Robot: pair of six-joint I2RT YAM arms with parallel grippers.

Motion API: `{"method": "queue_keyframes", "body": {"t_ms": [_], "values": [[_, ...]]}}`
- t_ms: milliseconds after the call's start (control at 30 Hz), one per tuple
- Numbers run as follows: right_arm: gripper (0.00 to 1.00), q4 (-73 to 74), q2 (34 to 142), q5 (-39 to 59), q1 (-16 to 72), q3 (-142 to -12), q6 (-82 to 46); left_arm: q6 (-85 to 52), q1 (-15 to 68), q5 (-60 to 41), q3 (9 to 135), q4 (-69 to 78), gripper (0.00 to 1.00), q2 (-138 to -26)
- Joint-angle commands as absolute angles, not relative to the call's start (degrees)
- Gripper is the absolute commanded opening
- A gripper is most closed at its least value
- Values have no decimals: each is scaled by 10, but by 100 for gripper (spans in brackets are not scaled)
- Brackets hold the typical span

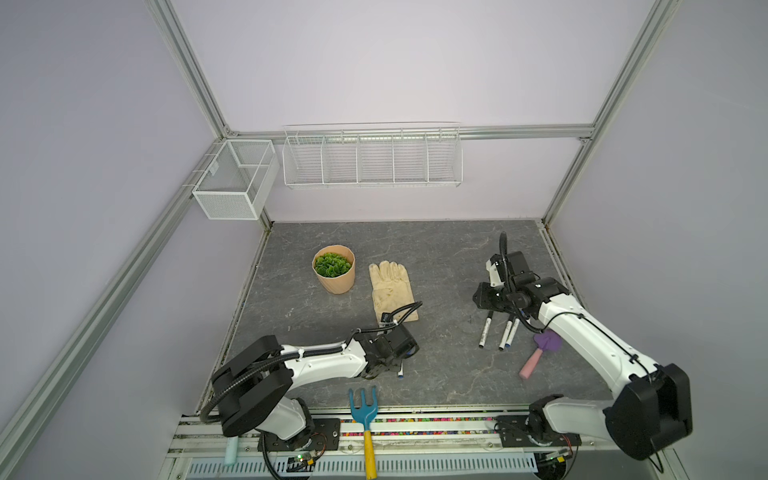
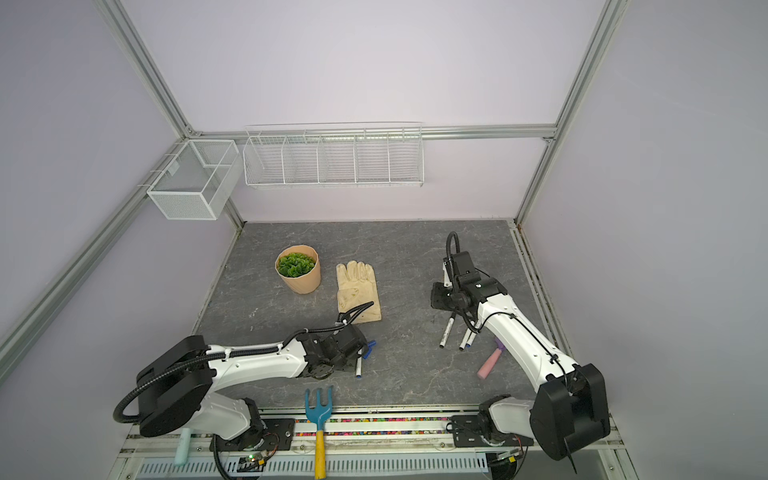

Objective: Insert the pens into the pen caps
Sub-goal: 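Grasp a blue-tipped uncapped white marker with the left gripper, then raise the marker upright with the left gripper while the right moves toward its tip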

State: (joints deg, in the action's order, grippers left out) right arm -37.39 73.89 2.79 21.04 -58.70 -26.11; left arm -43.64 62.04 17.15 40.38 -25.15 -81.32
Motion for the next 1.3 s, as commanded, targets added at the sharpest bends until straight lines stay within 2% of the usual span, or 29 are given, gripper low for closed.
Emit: {"method": "queue_keyframes", "body": {"t_ms": [0, 167, 367, 767, 933, 1100, 1200, 1267], "values": [[38, -355, 718, 93, 224, -599, -243, -375, 621, 184, 401, -213, 0, -720], [39, -284, 712, 201, 263, -602, -248, -311, 621, 164, 371, -82, 0, -621], [41, -252, 748, 278, 331, -651, -237, -293, 621, 164, 370, 14, 0, -598], [40, -269, 813, 293, 392, -713, -228, -284, 621, 126, 375, 80, 0, -621], [32, -267, 819, 294, 395, -711, -227, -288, 620, 124, 361, 105, 0, -614], [12, -258, 811, 290, 395, -703, -234, -291, 621, 125, 360, 101, 0, -618], [8, -250, 803, 296, 394, -698, -238, -300, 621, 130, 354, 100, 0, -623], [7, -246, 800, 309, 394, -697, -240, -304, 621, 129, 350, 102, 17, -628]]}}
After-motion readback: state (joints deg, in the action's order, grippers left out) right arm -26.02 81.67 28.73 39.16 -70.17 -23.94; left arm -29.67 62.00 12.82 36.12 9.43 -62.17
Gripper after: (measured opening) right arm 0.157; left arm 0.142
